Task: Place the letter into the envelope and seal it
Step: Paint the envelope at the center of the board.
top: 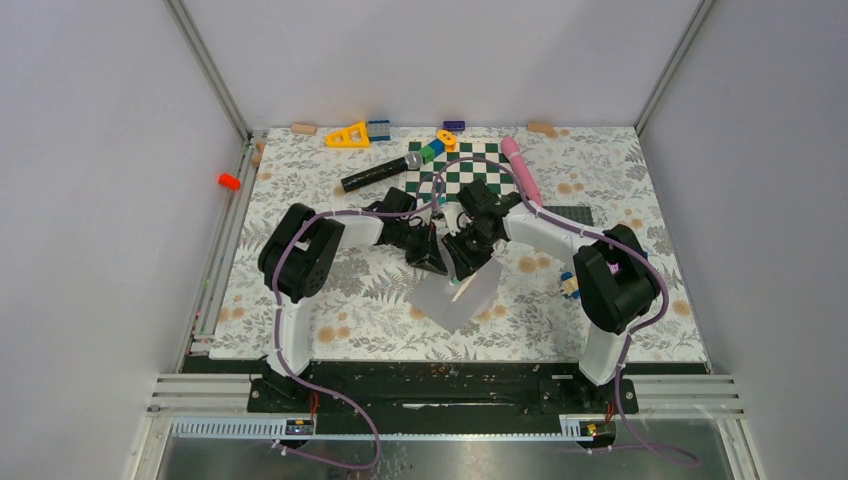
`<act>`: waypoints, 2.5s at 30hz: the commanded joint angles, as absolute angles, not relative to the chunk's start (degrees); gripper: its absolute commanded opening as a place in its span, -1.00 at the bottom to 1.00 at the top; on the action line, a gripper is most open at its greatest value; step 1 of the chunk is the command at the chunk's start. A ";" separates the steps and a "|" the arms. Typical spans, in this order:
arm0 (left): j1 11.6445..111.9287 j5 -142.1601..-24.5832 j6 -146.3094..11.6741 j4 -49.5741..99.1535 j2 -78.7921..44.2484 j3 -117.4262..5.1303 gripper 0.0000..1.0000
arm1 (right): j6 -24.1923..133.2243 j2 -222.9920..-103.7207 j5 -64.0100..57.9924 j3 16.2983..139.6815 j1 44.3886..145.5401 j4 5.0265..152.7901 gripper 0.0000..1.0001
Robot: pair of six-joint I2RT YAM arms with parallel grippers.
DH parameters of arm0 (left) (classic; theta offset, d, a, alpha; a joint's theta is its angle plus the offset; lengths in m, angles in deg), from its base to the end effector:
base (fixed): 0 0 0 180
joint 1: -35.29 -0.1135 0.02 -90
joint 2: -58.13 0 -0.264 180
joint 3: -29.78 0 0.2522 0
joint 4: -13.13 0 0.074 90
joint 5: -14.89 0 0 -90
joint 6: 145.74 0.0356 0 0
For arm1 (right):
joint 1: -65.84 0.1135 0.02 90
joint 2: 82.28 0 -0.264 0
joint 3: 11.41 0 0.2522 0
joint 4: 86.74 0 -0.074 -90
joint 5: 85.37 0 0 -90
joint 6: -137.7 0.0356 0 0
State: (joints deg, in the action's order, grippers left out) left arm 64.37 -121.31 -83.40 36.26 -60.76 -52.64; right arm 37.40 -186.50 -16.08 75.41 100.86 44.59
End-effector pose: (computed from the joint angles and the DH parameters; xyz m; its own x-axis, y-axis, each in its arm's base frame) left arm 0.3373 -0.2170 0.1097 -0.9720 0.1729 -0.1592 0.2307 0.5731 -0.7863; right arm 0.2950 0.2221 0.1959 -0.6195 -0.6383 -0.4569 -0.7776 0.5789 0.2455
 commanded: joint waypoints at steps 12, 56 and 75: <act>64.73 -112.02 -81.13 35.78 -61.75 -51.52 -1.00 | 32.63 -183.02 -22.82 74.77 103.88 41.40 -1.00; 65.66 -111.03 -80.26 35.76 -61.12 -51.21 -1.00 | 33.95 -183.27 -12.20 74.76 104.12 44.87 -1.00; 65.68 -110.36 -80.26 36.12 -60.61 -51.04 -1.00 | 26.85 -182.12 -19.49 73.81 108.01 38.75 -1.00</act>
